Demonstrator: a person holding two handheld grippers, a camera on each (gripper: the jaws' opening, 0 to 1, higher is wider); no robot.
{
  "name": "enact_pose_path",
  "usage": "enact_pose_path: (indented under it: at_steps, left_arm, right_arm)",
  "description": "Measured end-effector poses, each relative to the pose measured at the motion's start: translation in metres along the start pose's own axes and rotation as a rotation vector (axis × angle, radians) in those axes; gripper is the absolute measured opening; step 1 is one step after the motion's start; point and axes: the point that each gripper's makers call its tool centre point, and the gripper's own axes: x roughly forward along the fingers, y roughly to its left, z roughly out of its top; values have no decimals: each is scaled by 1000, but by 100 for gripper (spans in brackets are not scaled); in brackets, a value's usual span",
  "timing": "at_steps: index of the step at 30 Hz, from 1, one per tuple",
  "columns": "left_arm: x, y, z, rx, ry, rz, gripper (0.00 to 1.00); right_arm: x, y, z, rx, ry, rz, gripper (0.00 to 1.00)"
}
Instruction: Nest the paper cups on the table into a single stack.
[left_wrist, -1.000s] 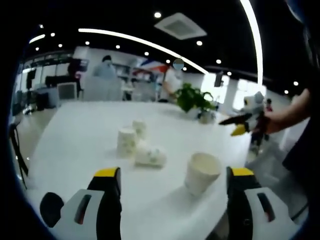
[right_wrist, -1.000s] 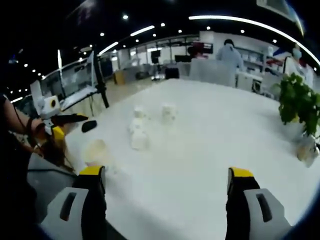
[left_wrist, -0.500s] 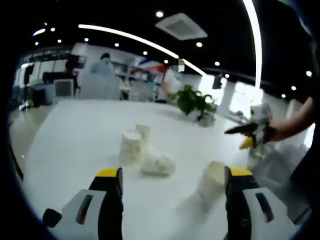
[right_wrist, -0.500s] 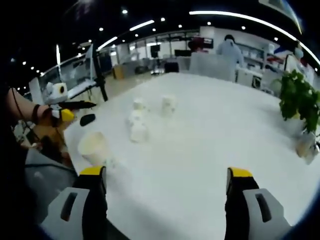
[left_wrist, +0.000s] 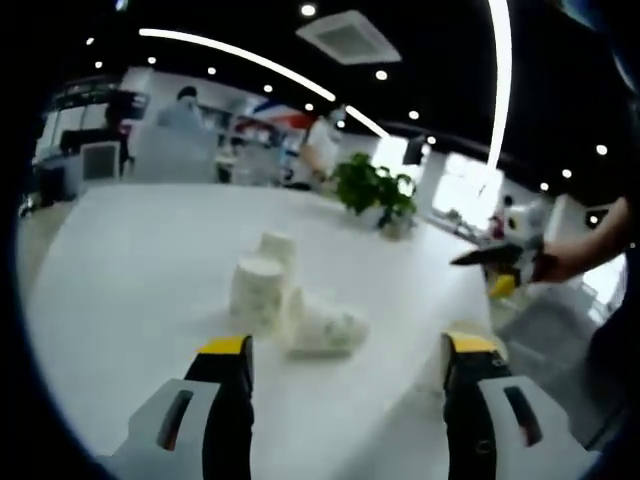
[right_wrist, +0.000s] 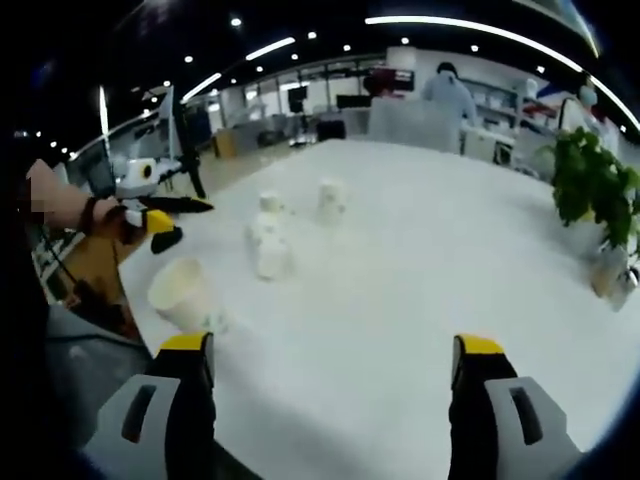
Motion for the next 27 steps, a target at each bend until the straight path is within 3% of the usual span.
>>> enact_pose_path:
  at_steps: [3, 19, 27]
  left_arm:
    - [11, 4, -3, -6, 19, -28, 75]
    - [58, 2, -10, -45, 91, -144, 68]
    - [64, -1, -13, -49, 122, -185, 64]
  right_arm:
    - [1, 3, -7, 19, 14, -8, 97]
    - [-2, 8, -10, 65, 18, -41, 95]
    - [-6, 6, -16, 91, 17, -62, 95]
